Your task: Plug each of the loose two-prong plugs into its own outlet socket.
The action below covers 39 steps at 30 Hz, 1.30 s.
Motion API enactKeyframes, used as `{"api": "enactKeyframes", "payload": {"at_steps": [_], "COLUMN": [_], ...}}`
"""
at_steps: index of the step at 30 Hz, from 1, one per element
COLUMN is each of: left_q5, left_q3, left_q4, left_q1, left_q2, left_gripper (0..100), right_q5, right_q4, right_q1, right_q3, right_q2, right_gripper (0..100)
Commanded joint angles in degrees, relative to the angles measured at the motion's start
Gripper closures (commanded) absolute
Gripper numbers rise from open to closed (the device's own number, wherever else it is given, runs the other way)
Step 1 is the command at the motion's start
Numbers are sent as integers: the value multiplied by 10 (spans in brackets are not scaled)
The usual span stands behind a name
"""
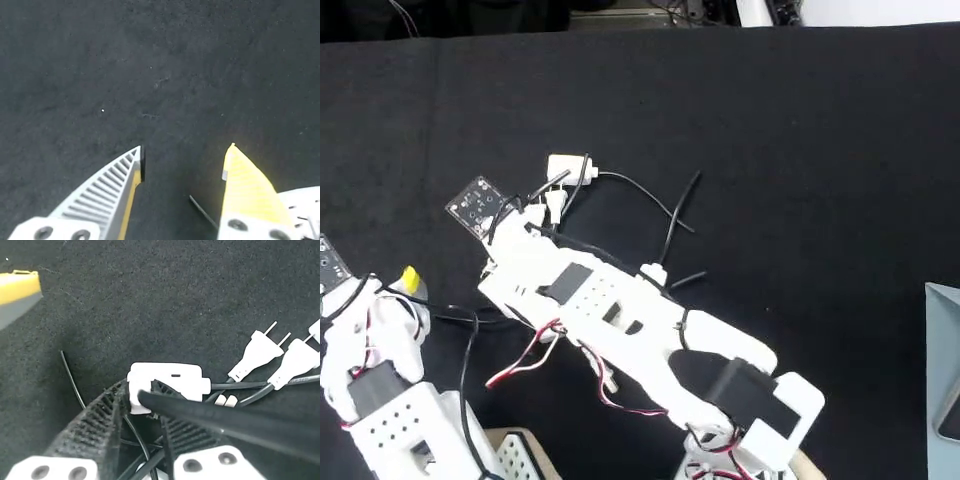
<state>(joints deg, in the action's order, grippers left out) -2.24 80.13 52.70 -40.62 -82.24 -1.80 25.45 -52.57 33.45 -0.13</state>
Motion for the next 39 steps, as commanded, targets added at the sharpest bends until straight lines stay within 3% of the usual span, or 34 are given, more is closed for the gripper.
{"api": "enactKeyframes", "payload": {"at_steps": [1, 13, 39], "left_q5": [-5, -5, -5], "left_q3": [-3, 2, 3], "left_q4": [-11, -12, -12], "left_q1": [-7, -4, -5], "left_q2": [-11, -13, -13], "left_gripper": [737, 737, 737], "right_q5": [4, -11, -33], "right_q4": [-10, 88, 92], "right_q1": [-3, 2, -4], "right_q3": [-44, -116, -156], "right_q2": [1, 44, 170], "right_gripper": [986, 986, 986]}}
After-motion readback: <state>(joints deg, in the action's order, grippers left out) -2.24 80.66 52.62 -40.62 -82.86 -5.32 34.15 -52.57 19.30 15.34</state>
